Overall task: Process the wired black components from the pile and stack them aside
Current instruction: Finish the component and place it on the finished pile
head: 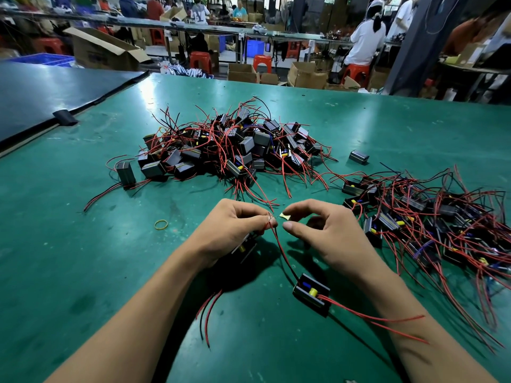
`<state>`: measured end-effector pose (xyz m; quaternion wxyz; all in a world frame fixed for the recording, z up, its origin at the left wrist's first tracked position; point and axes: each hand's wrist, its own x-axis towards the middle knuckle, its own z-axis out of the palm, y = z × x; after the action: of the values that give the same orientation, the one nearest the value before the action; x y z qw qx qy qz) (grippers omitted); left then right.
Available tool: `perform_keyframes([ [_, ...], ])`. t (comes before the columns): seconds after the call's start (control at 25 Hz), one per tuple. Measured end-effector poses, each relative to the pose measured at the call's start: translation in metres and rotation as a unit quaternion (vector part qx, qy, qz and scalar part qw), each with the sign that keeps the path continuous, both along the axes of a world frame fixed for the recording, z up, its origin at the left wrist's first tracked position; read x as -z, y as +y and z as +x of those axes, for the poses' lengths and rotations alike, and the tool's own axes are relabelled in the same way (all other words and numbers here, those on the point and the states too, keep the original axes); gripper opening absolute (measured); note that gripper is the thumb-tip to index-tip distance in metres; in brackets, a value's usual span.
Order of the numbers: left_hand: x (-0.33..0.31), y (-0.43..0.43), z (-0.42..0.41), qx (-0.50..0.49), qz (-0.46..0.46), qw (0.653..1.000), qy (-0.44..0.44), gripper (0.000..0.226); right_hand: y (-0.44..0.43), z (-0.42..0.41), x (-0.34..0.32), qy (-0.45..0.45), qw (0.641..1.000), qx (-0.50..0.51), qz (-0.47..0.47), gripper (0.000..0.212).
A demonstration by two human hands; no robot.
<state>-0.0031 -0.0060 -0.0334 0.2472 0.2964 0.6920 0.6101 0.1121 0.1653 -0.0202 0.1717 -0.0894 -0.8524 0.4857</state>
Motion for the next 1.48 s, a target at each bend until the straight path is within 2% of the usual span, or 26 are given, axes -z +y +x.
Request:
perform_keyframes([
  [0.2,-0.001,0.000,0.001,0.016,0.003,1.000,0.000,0.009,-0.003,-0.002,0.002,0.086,0.991,-0.014,0.103,0.014],
  [0.32,-0.004,-0.001,0.002,0.015,-0.005,1.000,0.002,0.008,-0.002,-0.001,0.001,0.085,0.992,-0.012,0.096,0.004],
  [0.48,-0.006,0.000,0.004,0.025,-0.011,0.999,0.016,0.006,-0.003,-0.005,0.000,-0.037,0.998,0.012,-0.043,0.018],
  [0.56,-0.006,0.000,0.006,0.033,-0.017,0.999,0.021,0.006,-0.008,-0.009,-0.001,-0.101,0.981,-0.002,-0.166,0.023],
  [0.64,-0.006,0.000,0.006,0.037,-0.018,0.999,0.020,0.005,-0.012,-0.010,-0.002,-0.130,0.964,-0.011,-0.233,0.025],
  [0.72,-0.005,0.000,0.005,0.032,-0.013,0.999,0.015,0.006,-0.010,-0.008,-0.002,-0.105,0.972,-0.008,-0.209,0.023],
  [0.88,-0.004,0.000,0.004,0.018,0.010,1.000,-0.007,0.008,-0.003,-0.001,-0.003,0.030,0.995,-0.008,-0.093,0.004],
  [1.0,-0.006,0.000,0.005,0.021,0.021,0.999,-0.020,0.008,-0.003,0.001,-0.001,0.073,0.997,-0.001,0.002,0.010],
  [1.12,-0.007,-0.001,0.005,0.021,0.020,0.999,-0.026,0.009,-0.004,0.000,0.001,0.090,0.994,0.001,0.054,0.012],
  [1.48,-0.009,-0.004,0.006,0.040,0.012,0.999,-0.025,0.016,-0.005,-0.005,0.007,0.084,0.993,-0.012,0.079,0.009],
])
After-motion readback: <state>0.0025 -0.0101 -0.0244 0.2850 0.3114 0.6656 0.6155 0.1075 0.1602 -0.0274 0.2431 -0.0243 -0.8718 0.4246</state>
